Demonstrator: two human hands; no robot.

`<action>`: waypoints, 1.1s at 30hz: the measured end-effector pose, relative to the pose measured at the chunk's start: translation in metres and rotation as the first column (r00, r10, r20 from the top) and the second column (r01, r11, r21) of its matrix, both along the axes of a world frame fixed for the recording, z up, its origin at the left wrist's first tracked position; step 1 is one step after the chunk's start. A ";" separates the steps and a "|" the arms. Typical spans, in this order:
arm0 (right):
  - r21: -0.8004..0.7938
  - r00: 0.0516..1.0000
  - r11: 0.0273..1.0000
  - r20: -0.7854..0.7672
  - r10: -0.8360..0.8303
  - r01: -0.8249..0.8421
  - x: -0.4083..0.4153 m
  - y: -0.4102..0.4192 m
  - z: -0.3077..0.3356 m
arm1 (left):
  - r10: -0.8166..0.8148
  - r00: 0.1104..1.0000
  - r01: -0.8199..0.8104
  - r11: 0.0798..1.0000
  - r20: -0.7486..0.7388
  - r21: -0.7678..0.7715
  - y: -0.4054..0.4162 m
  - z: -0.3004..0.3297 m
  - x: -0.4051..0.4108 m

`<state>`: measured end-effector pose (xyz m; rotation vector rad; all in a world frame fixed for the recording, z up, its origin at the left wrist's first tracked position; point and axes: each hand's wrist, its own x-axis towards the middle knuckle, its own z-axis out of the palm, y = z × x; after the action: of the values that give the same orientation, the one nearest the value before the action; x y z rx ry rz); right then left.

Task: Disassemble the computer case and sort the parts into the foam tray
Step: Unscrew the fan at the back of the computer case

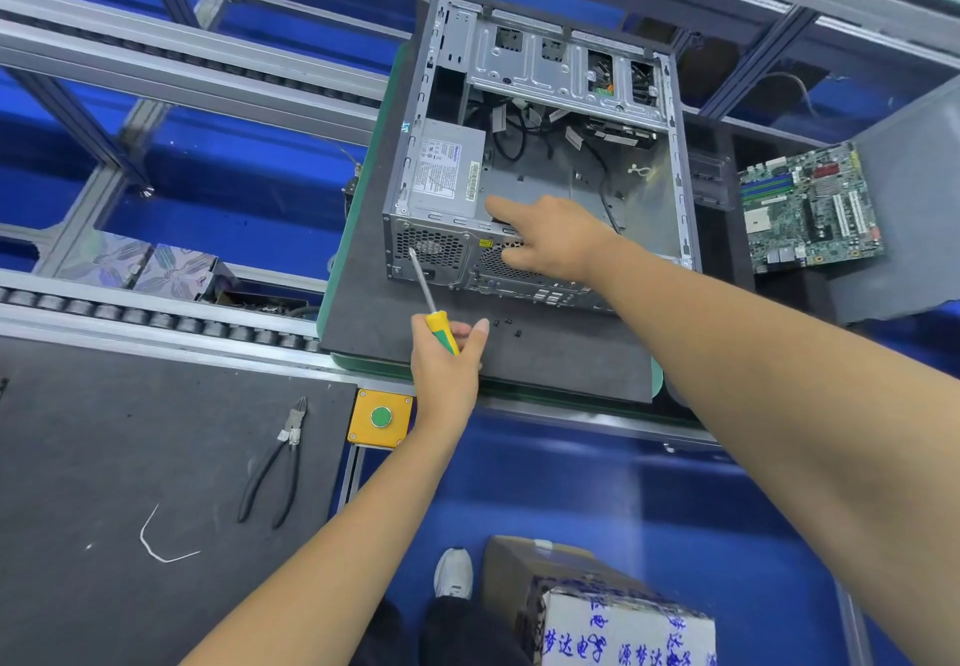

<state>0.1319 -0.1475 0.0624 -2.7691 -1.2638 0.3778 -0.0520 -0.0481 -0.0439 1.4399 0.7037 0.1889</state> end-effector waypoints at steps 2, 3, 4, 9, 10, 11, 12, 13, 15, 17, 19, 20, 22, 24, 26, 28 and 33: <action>0.003 1.000 1.000 -0.001 -0.002 0.002 0.000 0.000 0.000 | 0.096 0.995 -0.095 0.995 0.018 -0.028 -0.002 0.001 0.016; 0.005 1.000 1.000 -0.001 -0.002 0.002 0.000 0.000 0.000 | 0.136 0.990 -0.135 0.990 0.023 -0.048 -0.003 0.001 0.023; 0.006 1.000 1.000 -0.001 -0.003 0.003 0.000 0.000 0.000 | 0.172 0.985 -0.169 0.983 0.034 -0.074 -0.005 0.001 0.030; 0.017 1.000 1.000 -0.011 -0.009 0.009 0.000 0.001 -0.002 | 0.290 0.953 -0.277 0.950 0.083 -0.145 -0.018 -0.001 0.051; 0.020 1.000 1.000 -0.011 -0.007 0.008 0.001 0.001 -0.002 | 0.317 0.945 -0.301 0.940 0.085 -0.157 -0.022 -0.001 0.055; 0.025 1.000 1.000 -0.012 -0.004 0.004 0.001 0.001 -0.002 | 0.341 0.937 -0.325 0.931 0.081 -0.165 -0.024 0.000 0.058; 0.029 1.000 1.000 -0.009 -0.002 0.002 0.000 0.001 -0.002 | 0.361 0.929 -0.345 0.924 0.077 -0.164 -0.027 0.001 0.061; 0.030 1.000 1.000 -0.005 -0.003 0.003 0.000 0.001 -0.002 | 0.377 0.923 -0.362 0.918 0.077 -0.160 -0.030 0.001 0.063; 0.022 1.000 1.000 -0.005 -0.007 0.007 0.001 0.001 -0.003 | 0.406 0.911 -0.390 0.905 0.072 -0.168 -0.033 0.000 0.067; 0.026 1.000 1.000 0.001 -0.011 0.011 0.001 0.001 -0.003 | 0.431 0.900 -0.412 0.890 0.067 -0.194 -0.031 -0.003 0.069; 0.021 1.000 1.000 0.005 -0.008 0.008 0.001 0.001 -0.004 | 0.433 0.899 -0.413 0.888 0.065 -0.200 -0.029 -0.004 0.071; 0.019 1.000 1.000 0.003 -0.007 0.006 0.001 0.001 -0.004 | 0.431 0.900 -0.413 0.890 0.060 -0.194 -0.028 -0.003 0.072; 0.020 1.000 1.000 0.003 -0.007 0.007 0.002 0.000 -0.004 | 0.436 0.899 -0.422 0.889 0.047 -0.177 -0.028 -0.001 0.074; 0.015 1.000 1.000 0.005 -0.010 0.010 0.001 0.000 -0.004 | 0.439 0.898 -0.428 0.890 0.039 -0.159 -0.027 0.000 0.075; 0.010 1.000 1.000 0.007 -0.014 0.014 0.001 0.001 -0.004 | 0.432 0.901 -0.422 0.893 0.034 -0.157 -0.026 0.000 0.076; 0.010 1.000 1.000 0.008 -0.011 0.010 0.001 0.001 -0.003 | 0.417 0.909 -0.409 0.899 0.021 -0.156 -0.024 0.000 0.076; 0.005 1.000 1.000 0.008 -0.014 0.014 0.000 0.001 0.000 | 0.377 0.926 -0.369 0.915 0.025 -0.164 -0.017 -0.005 0.073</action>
<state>0.1316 -0.1464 0.0623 -2.7762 -1.2450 0.3620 0.0214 -0.0654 -0.0488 1.1358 0.9241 0.4599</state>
